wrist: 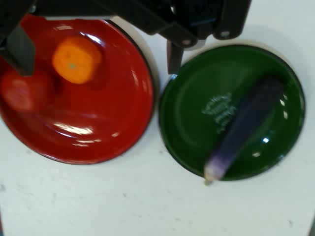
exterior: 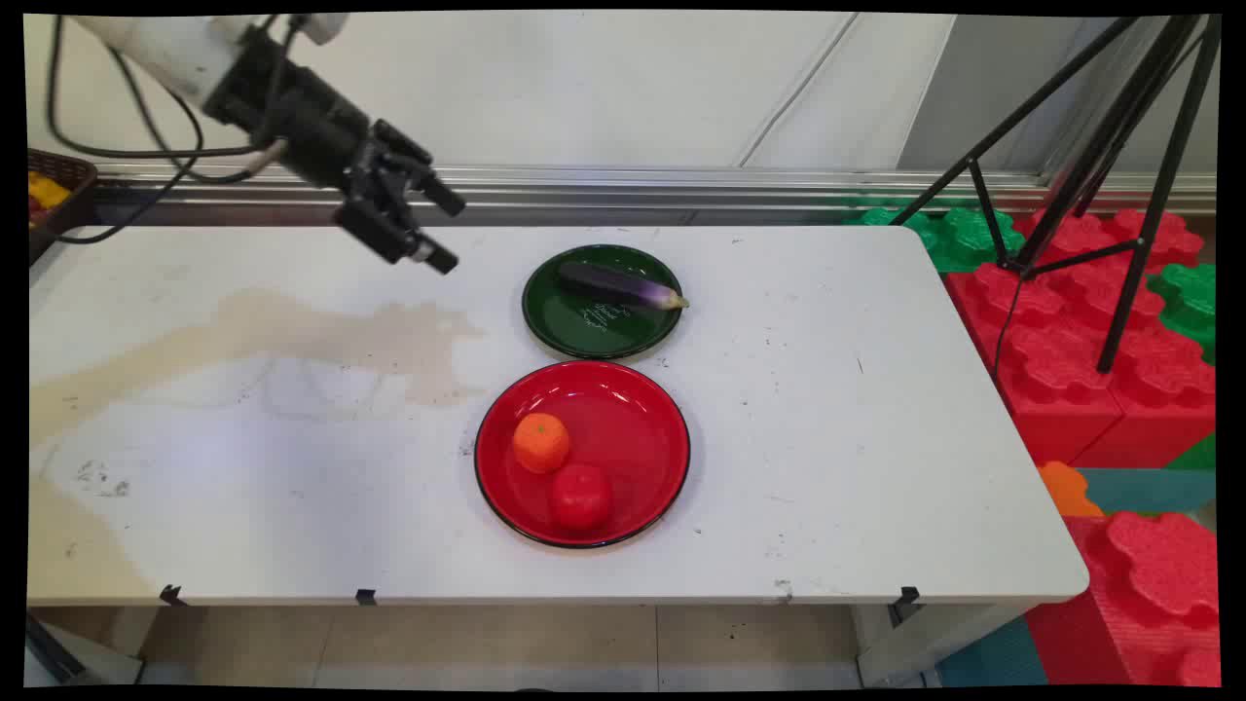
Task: Pick up the eggplant from the green plate
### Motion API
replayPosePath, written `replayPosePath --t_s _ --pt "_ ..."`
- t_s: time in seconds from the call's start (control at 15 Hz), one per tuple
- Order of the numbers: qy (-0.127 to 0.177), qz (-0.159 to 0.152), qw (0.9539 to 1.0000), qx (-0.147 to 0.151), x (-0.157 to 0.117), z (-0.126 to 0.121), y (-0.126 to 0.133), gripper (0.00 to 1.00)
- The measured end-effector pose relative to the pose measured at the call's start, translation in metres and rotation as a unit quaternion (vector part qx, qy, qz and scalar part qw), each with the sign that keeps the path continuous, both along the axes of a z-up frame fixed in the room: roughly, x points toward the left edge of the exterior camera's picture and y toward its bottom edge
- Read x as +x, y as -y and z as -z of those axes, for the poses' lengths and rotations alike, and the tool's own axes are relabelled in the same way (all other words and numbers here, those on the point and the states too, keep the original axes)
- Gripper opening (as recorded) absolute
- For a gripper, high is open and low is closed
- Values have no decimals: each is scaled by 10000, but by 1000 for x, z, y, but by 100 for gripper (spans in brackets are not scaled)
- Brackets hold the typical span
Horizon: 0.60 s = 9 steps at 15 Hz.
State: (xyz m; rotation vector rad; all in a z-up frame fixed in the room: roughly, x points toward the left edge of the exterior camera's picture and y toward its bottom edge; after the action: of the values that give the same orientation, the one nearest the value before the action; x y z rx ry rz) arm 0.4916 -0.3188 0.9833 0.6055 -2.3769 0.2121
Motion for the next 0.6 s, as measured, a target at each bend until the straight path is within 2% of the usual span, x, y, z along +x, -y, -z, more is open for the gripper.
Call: replayPosePath --t_s 0.4,0.6 --pt "113 67 9996 -264 -17 20 39 100" --pt "263 165 9990 -321 -30 40 64 100"
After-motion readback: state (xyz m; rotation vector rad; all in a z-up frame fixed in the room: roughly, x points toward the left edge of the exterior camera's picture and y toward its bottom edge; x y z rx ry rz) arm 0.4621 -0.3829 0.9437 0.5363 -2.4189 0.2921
